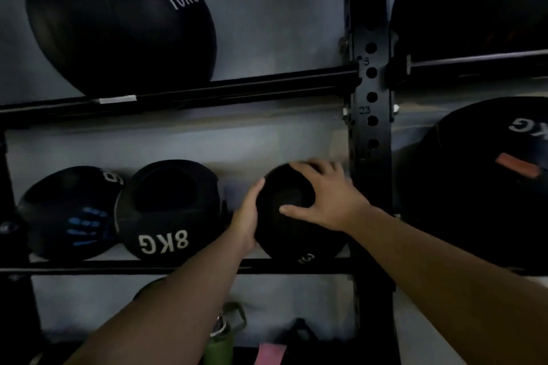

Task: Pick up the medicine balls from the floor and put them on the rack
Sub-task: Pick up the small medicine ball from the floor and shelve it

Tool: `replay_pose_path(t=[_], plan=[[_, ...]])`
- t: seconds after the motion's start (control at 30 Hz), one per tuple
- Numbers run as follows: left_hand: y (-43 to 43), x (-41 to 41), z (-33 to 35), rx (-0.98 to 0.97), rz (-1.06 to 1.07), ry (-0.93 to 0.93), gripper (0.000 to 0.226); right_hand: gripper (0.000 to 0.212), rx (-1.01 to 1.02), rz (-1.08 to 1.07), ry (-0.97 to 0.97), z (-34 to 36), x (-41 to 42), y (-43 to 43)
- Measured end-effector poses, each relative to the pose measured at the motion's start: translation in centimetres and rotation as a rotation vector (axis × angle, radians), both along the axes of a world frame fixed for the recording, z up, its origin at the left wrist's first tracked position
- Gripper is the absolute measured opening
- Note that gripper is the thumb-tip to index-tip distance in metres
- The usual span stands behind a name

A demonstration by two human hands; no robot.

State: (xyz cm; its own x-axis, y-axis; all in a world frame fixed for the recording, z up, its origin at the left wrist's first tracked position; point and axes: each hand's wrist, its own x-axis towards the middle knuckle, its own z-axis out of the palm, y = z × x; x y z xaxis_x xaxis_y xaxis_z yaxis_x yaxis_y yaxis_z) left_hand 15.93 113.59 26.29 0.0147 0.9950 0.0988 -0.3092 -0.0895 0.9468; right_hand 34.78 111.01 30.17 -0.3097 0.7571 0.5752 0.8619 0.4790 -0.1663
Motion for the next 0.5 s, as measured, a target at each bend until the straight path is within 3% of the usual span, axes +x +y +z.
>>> replay_pose_path(t=[0.1, 0.17, 0.3, 0.5], plan=[[3.4, 0.9, -0.9, 0.030, 0.109, 0.125, 0.036, 0.096, -0.044, 0.009, -0.256, -2.5, -2.6, 5.5], [5.1, 0.8, -1.3, 0.062, 0.181, 0.168, 0.019, 0.094, 0.022, -0.018, -0.314, -3.4, -4.2, 7.4], [6.7, -0.3, -1.3, 0.036, 0.135, 0.142, 0.047, 0.074, 0.153, 0.046, -0.181, -3.8, -4.4, 8.7], [5.6, -1.3, -1.6, 0.059, 0.146, 0.141, 0.028, 0.075, 0.066, 0.017, 0.133, -3.5, -1.1, 7.1]])
